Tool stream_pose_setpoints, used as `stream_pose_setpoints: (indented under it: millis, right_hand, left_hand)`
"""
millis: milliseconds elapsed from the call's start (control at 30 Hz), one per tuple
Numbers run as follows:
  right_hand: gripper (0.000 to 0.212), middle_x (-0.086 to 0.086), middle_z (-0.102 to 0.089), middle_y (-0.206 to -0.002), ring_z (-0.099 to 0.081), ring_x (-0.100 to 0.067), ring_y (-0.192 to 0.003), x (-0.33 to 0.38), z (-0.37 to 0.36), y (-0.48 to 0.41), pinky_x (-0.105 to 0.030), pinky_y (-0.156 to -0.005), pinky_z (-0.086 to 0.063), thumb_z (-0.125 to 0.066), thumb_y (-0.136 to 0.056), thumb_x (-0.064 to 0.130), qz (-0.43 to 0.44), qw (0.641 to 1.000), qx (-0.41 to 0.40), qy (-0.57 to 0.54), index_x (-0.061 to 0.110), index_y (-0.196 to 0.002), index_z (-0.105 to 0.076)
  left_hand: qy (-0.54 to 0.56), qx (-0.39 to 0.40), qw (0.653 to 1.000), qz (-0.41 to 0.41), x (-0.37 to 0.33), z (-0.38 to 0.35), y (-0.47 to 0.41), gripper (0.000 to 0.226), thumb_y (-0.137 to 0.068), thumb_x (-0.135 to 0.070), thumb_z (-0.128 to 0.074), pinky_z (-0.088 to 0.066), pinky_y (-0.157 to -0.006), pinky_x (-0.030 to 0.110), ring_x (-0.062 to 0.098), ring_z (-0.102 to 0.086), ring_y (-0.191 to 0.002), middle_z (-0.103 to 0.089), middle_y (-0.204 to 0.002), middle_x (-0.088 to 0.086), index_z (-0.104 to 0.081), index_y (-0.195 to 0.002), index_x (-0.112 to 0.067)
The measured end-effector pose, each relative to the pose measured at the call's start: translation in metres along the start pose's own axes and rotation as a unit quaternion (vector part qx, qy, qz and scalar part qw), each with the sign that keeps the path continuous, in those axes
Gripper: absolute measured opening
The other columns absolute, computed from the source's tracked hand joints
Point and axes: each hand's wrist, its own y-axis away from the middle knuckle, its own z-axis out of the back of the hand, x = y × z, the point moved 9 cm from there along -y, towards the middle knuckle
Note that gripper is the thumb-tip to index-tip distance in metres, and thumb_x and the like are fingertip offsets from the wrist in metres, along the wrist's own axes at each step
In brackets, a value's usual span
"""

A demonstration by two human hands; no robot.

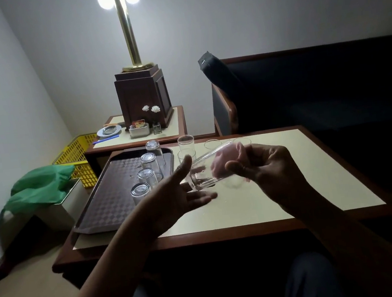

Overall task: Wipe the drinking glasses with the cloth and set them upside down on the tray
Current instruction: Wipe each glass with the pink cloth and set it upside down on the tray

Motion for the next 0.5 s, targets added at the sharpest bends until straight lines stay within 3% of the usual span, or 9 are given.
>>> stream_pose_setpoints:
  millis: [33, 100, 167, 233, 267, 300, 367, 433, 500]
  right_hand:
    - [0.012, -0.006, -0.082, -0.094, -0.079, -0.019, -0.094, 0.001, -0.003, 0.000, -0.024, -0.090, -0.058, -0.076, -0.093, 0.014, 0.006, 1.000, 0.009, 0.015, 0.006, -0.101, -0.080]
    - [0.020, -0.005, -0.082, -0.098, -0.078, -0.021, -0.100, -0.009, -0.004, -0.001, -0.036, -0.098, -0.057, -0.079, -0.089, 0.023, -0.032, 0.999, 0.019, 0.010, 0.008, -0.103, -0.080]
    - [0.034, -0.004, -0.081, -0.093, -0.077, -0.019, -0.092, -0.031, 0.000, -0.001, -0.041, -0.091, -0.055, -0.080, -0.083, 0.033, -0.108, 0.994, 0.024, -0.019, 0.008, -0.105, -0.080]
    - [0.043, -0.010, -0.078, -0.088, -0.068, -0.022, -0.078, -0.048, 0.002, 0.001, -0.042, -0.078, -0.054, -0.081, -0.080, 0.042, -0.171, 0.984, 0.014, -0.047, 0.007, -0.106, -0.080]
    - [0.045, -0.015, -0.078, -0.094, -0.066, -0.025, -0.078, -0.053, 0.003, 0.002, -0.043, -0.077, -0.053, -0.082, -0.082, 0.044, -0.176, 0.983, 0.006, -0.057, 0.008, -0.107, -0.080]
    - [0.044, -0.015, -0.078, -0.099, -0.066, -0.025, -0.079, -0.054, 0.004, 0.002, -0.042, -0.077, -0.053, -0.081, -0.084, 0.045, -0.163, 0.985, -0.007, -0.058, 0.008, -0.109, -0.080]
    - [0.038, -0.007, -0.081, -0.097, -0.071, -0.018, -0.079, -0.047, 0.007, 0.004, -0.037, -0.080, -0.055, -0.081, -0.085, 0.039, -0.121, 0.991, -0.038, -0.041, 0.010, -0.110, -0.080]
    - [0.035, 0.005, -0.082, -0.092, -0.075, -0.006, -0.085, -0.033, 0.008, 0.007, -0.026, -0.086, -0.056, -0.081, -0.081, 0.032, -0.070, 0.996, -0.048, 0.003, 0.012, -0.110, -0.079]
    - [0.032, 0.004, -0.082, -0.094, -0.076, -0.007, -0.089, -0.026, -0.001, 0.008, -0.025, -0.087, -0.055, -0.081, -0.082, 0.029, -0.064, 0.998, -0.014, 0.010, 0.011, -0.109, -0.079]
  left_hand:
    - [-0.007, -0.009, 1.000, 0.007, 0.001, 0.002, -0.002, 0.054, -0.092, -0.039, -0.067, -0.063, -0.081, 0.032, 0.032, -0.076, -0.092, -0.067, -0.123, 0.023, -0.058, -0.135, -0.008]
    - [-0.097, -0.015, 0.992, -0.085, -0.012, 0.003, 0.002, 0.049, -0.091, -0.021, -0.071, -0.062, -0.080, 0.028, 0.030, -0.074, -0.091, -0.068, -0.121, 0.022, -0.058, -0.134, -0.004]
    - [-0.296, -0.036, 0.928, -0.221, -0.032, 0.002, 0.010, 0.056, -0.082, -0.004, -0.081, -0.059, -0.080, 0.020, 0.018, -0.075, -0.097, -0.070, -0.120, 0.004, -0.059, -0.133, -0.008]
    - [-0.412, -0.065, 0.869, -0.268, -0.033, 0.003, 0.012, 0.065, -0.075, -0.001, -0.088, -0.056, -0.081, 0.015, 0.005, -0.072, -0.104, -0.069, -0.121, -0.007, -0.061, -0.132, -0.017]
    - [-0.403, -0.068, 0.873, -0.267, -0.029, 0.005, 0.011, 0.067, -0.075, -0.002, -0.089, -0.057, -0.082, 0.016, 0.005, -0.072, -0.107, -0.067, -0.125, -0.006, -0.060, -0.133, -0.020]
    - [-0.351, -0.063, 0.902, -0.241, -0.022, 0.006, 0.009, 0.068, -0.077, -0.005, -0.087, -0.058, -0.083, 0.019, 0.011, -0.073, -0.108, -0.066, -0.130, -0.001, -0.058, -0.136, -0.021]
    - [-0.125, -0.050, 0.984, -0.117, -0.001, 0.011, 0.000, 0.062, -0.083, -0.022, -0.079, -0.062, -0.085, 0.031, 0.034, -0.073, -0.111, -0.062, -0.137, 0.019, -0.054, -0.140, -0.016]
    - [0.043, -0.034, 0.998, -0.009, 0.016, 0.013, -0.005, 0.059, -0.087, -0.037, -0.069, -0.063, -0.089, 0.038, 0.044, -0.066, -0.120, -0.060, -0.138, 0.030, -0.056, -0.136, -0.006]
    - [0.039, -0.022, 0.999, -0.011, 0.012, 0.015, -0.007, 0.060, -0.089, -0.036, -0.069, -0.063, -0.086, 0.033, 0.038, -0.067, -0.122, -0.059, -0.140, 0.032, -0.057, -0.136, 0.000]
